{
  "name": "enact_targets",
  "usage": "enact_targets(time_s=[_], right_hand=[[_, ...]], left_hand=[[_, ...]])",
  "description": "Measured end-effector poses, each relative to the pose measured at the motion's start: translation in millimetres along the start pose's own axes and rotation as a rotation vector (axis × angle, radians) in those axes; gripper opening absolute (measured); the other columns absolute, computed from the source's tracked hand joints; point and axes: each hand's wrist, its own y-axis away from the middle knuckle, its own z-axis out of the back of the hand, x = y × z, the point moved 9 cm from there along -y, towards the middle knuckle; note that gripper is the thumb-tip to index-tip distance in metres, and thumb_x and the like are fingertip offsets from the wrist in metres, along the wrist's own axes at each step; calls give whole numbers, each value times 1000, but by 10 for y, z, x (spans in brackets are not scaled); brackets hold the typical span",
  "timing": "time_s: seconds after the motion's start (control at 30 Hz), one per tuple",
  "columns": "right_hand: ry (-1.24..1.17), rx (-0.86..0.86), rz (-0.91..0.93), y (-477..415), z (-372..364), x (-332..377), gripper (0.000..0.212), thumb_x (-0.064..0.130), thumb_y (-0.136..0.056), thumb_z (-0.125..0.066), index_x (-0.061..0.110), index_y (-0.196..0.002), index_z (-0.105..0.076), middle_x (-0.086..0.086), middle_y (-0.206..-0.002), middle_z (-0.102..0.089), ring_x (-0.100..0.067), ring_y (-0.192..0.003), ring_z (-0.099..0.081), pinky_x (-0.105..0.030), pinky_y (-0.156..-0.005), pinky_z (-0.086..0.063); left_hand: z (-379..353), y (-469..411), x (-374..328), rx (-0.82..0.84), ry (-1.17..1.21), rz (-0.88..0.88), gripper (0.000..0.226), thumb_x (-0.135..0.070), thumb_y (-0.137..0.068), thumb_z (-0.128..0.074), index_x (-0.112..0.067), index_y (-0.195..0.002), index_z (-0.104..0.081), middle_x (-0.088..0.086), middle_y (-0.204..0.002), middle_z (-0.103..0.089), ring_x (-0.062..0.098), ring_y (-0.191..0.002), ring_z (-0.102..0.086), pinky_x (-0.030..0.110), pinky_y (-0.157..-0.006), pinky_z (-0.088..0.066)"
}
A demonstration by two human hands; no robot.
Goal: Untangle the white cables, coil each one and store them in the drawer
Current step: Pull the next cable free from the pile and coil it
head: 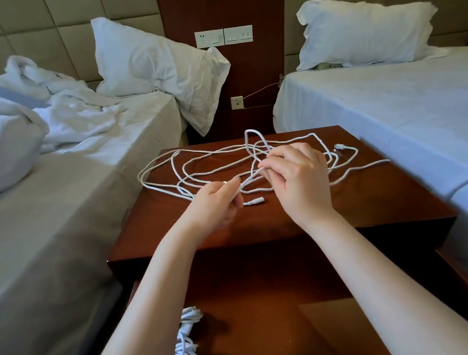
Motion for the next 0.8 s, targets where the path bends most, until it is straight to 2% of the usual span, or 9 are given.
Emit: enact_targets(time_s=[0.07, 0.17, 0.3, 0.4, 0.5, 0.57, 0.63, 0.73, 0.8], right_hand=[[-21, -1, 5, -1, -15, 0, 9, 19, -84, -72, 16, -92, -77, -2, -95, -72, -23, -94, -61, -34, -81, -42], [-72, 33, 26, 32, -68, 2, 13, 24, -87, -66, 17, -91, -77, 1, -92, -70, -22, -93, -60, -33, -80, -39], [-210, 136, 84, 51, -193, 138, 31, 27, -91, -48, 12, -81, -73, -1, -83, -69, -24, -86, -60, -43, -73, -50], [-253, 173, 137, 82, -277, 270, 26, 13, -84, -44, 7, -67, -62, -5, -70, -64, -25, -75, -58, -43, -64, -50], [-235, 219, 117, 154, -335, 279, 30, 21, -89, -45, 7, -67, -62, -3, -66, -59, -21, -68, -54, -40, -65, -49], [-186, 260, 150, 224, -365, 344, 33, 27, -91, -47, 11, -66, -60, 0, -59, -54, -19, -59, -50, -37, -67, -47], [-168, 349, 174, 271, -416, 458, 35, 34, -94, -46, 14, -72, -64, 3, -57, -55, -17, -57, -49, -35, -72, -44], [-235, 535, 179, 326, -514, 621, 27, 32, -98, -50, 15, -85, -66, 7, -63, -55, -11, -61, -47, -32, -70, -43], [-280, 565, 151, 333, -530, 627, 23, 31, -99, -51, 16, -88, -65, 7, -67, -54, -11, -63, -47, -29, -61, -41]], left_hand=[[-172, 65, -6, 194, 95, 35, 48, -40, -101, -35, -9, -67, -48, -3, -43, -30, 11, -39, -25, 21, -41, -25], [-332, 160, -100, 399, 192, -3, 40, -28, -98, -38, -9, -64, -48, -1, -43, -27, 12, -40, -21, 23, -43, -25], [-402, 256, -282, 552, 382, -72, 32, -24, -89, -37, -7, -65, -48, -2, -43, -27, 11, -39, -22, 24, -44, -25], [-395, 300, -329, 642, 529, -80, 35, -28, -91, -36, -7, -66, -51, -4, -43, -30, 8, -37, -26, 21, -44, -30], [-365, 306, -419, 687, 697, -105, 36, -31, -91, -36, -10, -67, -54, -7, -43, -36, 4, -37, -32, 19, -43, -33], [-275, 276, -525, 621, 825, -175, 34, -30, -90, -37, -10, -69, -54, -7, -46, -38, 4, -39, -35, 20, -44, -33], [-129, 216, -589, 469, 921, -252, 25, -28, -87, -40, -9, -75, -51, -5, -51, -37, 7, -44, -35, 21, -49, -34], [108, 121, -506, 179, 995, -296, 11, -20, -85, -45, -10, -80, -47, -2, -60, -38, 10, -52, -37, 23, -58, -38], [310, 25, -338, -74, 1012, -287, 12, -12, -88, -43, -11, -77, -46, -2, -59, -39, 11, -52, -38, 23, -58, -37]])
